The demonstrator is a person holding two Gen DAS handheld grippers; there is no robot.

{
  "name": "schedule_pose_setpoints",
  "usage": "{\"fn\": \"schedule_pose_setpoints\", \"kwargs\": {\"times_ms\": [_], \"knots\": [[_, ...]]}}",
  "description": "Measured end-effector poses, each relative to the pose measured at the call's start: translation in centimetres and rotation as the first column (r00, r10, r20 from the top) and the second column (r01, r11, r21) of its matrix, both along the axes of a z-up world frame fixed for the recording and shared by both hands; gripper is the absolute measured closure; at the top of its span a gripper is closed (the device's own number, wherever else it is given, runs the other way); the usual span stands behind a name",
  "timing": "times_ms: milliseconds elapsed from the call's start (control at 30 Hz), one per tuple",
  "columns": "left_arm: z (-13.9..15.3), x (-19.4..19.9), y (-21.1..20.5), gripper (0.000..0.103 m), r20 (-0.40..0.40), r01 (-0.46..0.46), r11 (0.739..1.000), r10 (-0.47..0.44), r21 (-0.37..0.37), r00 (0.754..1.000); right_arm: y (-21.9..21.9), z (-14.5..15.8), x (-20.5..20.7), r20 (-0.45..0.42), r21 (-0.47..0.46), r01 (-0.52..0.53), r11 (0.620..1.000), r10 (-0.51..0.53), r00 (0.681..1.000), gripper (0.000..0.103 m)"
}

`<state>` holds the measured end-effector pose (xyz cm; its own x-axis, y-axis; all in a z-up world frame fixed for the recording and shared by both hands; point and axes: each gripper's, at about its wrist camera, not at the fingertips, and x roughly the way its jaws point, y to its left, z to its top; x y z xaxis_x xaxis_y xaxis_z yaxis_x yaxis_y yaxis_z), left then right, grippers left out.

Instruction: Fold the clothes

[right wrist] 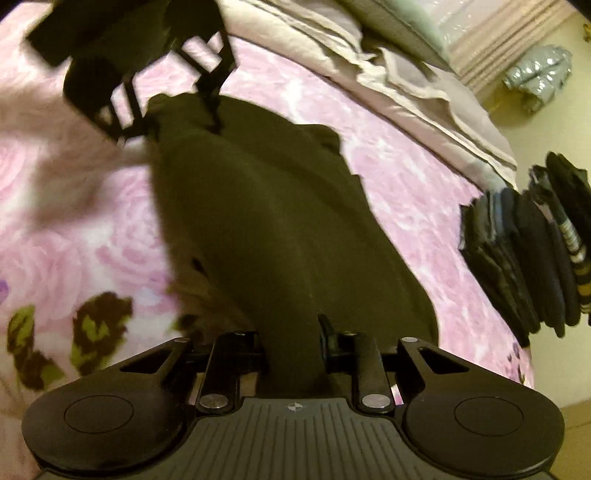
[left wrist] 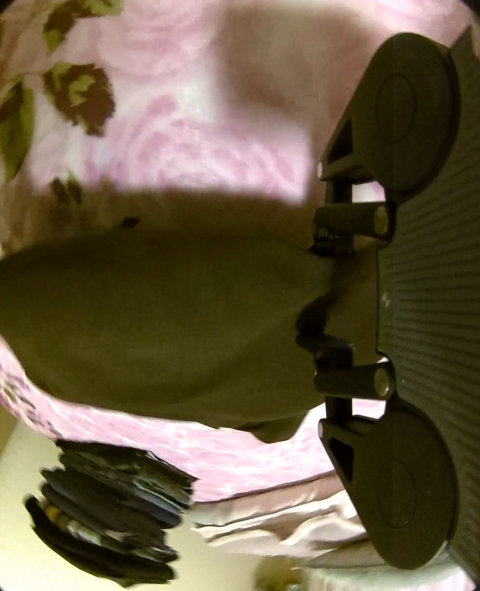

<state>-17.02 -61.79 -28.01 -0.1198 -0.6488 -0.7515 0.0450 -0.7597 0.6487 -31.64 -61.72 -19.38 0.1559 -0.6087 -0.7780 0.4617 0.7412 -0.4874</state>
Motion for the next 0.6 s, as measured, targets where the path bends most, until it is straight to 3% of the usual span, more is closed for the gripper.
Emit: {"fn": "schedule_pose_setpoints", "kwargs": {"times_ms": [67, 233, 267, 367, 600], "knots": [[-0.4, -1.0, 0.4, 0.083, 0.008, 0.006, 1.0, -0.006, 0.007, 1.0, 0.2, 0.0, -0.6, -0.015, 0.005, -0.009, 1.0, 0.01, 1.0, 0.081], [0.4, -1.6, 0.2, 0.094, -0.03, -0.057, 0.997, 0.058, 0.055, 0.998, 1.3, -1.8, -0.7, -0.056, 0.002, -0.026, 1.0, 0.026, 0.998, 0.078], [0.7, -1.6, 0.0, 0.094, -0.037, -0.067, 0.996, 0.07, 0.065, 0.997, 1.5, -2.2, -0.5, -0.066, 0.0, -0.026, 1.0, 0.026, 0.997, 0.072], [1.4, -1.7, -0.5, 0.094, -0.052, -0.089, 0.992, 0.094, 0.092, 0.994, 1.8, -2.9, 0.0, -0.063, -0.006, -0.035, 0.999, 0.035, 0.997, 0.038], [2.2, -2.0, -0.7, 0.094, -0.055, -0.119, 0.984, 0.127, 0.13, 0.99, 0.7, -4.8, -0.1, -0.086, 0.007, -0.04, 0.999, 0.041, 0.995, 0.038]]}}
